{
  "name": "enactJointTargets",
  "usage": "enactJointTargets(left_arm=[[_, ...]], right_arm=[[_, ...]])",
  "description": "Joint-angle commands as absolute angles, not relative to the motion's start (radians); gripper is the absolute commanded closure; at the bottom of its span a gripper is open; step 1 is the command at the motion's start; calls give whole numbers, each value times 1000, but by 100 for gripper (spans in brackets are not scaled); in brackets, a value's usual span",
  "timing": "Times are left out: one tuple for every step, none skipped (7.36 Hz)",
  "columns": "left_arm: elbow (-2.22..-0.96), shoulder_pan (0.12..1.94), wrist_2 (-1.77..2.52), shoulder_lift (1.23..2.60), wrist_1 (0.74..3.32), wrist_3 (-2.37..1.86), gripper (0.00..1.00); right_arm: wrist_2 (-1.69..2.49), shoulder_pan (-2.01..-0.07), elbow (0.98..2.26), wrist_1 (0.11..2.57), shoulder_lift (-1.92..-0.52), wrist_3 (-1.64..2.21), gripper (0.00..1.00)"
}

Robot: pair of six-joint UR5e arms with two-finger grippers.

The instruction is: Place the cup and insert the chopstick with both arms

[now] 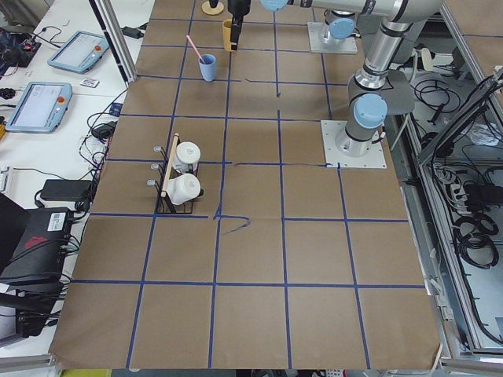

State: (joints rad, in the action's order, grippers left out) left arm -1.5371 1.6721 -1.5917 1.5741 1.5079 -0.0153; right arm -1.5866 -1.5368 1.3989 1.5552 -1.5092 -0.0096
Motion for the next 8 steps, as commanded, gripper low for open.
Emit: enactJointTargets(left_arm=[[-1537, 1672, -1592, 1575, 1508, -15, 0], [-1537, 1672, -1592, 1574, 1508, -15, 0], [-1537, 1671, -1592, 1574, 1508, -15, 0], [-1537, 1672, -1592, 1574, 1508, -15, 0], [-1537, 1671, -1592, 1575, 1508, -15, 0], [-1536, 1671, -1592, 1574, 1508, -15, 0], [-1536, 1672, -1592, 1574, 1508, -15, 0], [-1536, 1671, -1592, 1574, 1508, -15, 0]], right_arm=[[-1635, -1626, 1446, 1580, -1513, -21, 0], [-1629, -1623, 1477, 1595, -1513, -26, 0], [-1631, -1615, 1476, 1609, -1513, -66, 0], [-1626, -1615, 1477, 1609, -1516, -75, 0], [-1588, -1614, 1479, 1627, -1516, -77, 0], [-1576, -1615, 1483, 1631, -1523, -80, 0], [-1578, -1615, 1486, 1632, -1522, -95, 0], [-1575, -1614, 1486, 1638, -1522, -94, 0]])
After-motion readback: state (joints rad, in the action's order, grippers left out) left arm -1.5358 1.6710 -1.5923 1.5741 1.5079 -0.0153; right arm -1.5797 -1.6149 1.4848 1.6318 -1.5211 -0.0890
